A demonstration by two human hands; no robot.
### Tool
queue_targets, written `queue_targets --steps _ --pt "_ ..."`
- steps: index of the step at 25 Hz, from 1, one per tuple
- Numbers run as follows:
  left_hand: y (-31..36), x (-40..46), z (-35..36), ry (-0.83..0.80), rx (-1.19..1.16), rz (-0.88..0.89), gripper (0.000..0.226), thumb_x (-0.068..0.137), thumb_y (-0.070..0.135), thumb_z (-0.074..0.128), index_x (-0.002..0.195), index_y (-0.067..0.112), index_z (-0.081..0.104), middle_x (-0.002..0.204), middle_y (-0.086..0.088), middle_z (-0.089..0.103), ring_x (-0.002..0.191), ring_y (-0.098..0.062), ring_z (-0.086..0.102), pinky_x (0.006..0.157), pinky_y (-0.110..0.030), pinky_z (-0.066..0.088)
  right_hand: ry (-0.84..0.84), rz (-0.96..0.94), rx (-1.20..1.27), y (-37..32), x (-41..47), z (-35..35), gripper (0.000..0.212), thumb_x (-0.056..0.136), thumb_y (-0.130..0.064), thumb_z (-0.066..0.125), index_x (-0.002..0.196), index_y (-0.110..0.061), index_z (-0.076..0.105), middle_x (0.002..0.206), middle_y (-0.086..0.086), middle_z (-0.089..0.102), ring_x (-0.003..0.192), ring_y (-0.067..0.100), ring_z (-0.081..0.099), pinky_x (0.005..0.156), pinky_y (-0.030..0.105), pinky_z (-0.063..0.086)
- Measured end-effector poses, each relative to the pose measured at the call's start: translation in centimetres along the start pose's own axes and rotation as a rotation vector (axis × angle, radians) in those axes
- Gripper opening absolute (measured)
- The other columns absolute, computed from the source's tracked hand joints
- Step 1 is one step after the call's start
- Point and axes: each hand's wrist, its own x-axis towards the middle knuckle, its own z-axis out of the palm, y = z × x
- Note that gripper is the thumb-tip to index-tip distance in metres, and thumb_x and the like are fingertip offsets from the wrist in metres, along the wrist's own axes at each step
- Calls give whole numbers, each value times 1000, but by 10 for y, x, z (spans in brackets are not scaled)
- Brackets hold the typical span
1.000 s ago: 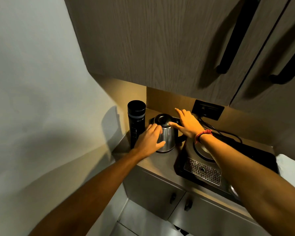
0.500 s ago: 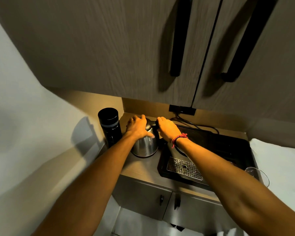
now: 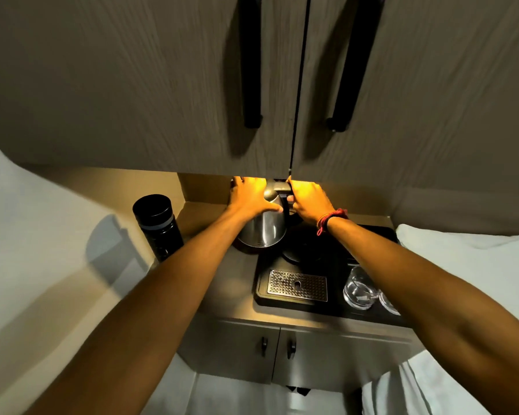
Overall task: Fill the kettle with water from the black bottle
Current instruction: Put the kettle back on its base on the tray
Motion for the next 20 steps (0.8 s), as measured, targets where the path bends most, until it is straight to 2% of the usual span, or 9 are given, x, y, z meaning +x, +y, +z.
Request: queue_targets --steps 3,7,10,14,17,20 --pt "31 2 14 -3 9 97 68 75 59 77 113 4 62 119 -19 66 118 -39 56 101 -44 40 -18 -12 -9 29 -1 -6 24 82 -10 58 104 -12 64 104 15 71 97 38 65 77 43 55" --pt "61 7 37 -40 -22 145 79 72 63 77 121 4 57 124 -21 60 122 -40 50 104 -47 40 14 46 19 66 -21 -12 28 85 -7 60 113 -10 55 118 15 62 104 37 60 85 44 51" --pt "81 11 48 -7 11 210 75 68 62 81 118 9 61 117 -14 66 113 -35 58 98 -45 44 20 66 18 89 -25 -10 30 86 -6 60 115 -6 52 121 15 59 106 37 59 87 41 45" --pt "96 15 54 5 16 239 63 63 58 85 107 16 67 107 -7 70 102 -29 64 90 -43 51 14 50 23 109 -30 -11 27 87 -8 60 114 -7 52 117 14 59 103 36 59 81 38 45" --pt "89 19 58 -5 50 230 72 65 63 82 113 11 64 109 -12 71 101 -33 66 91 -42 52 17 33 41 107 -30 -8 27 87 -7 60 113 -9 53 115 11 58 101 34 60 78 37 45" --pt "78 19 61 -6 41 220 90 67 66 80 127 4 56 123 -19 65 114 -38 61 98 -44 48 66 83 164 106 -31 3 33 89 -10 59 121 -11 50 120 9 55 103 32 60 78 37 50"
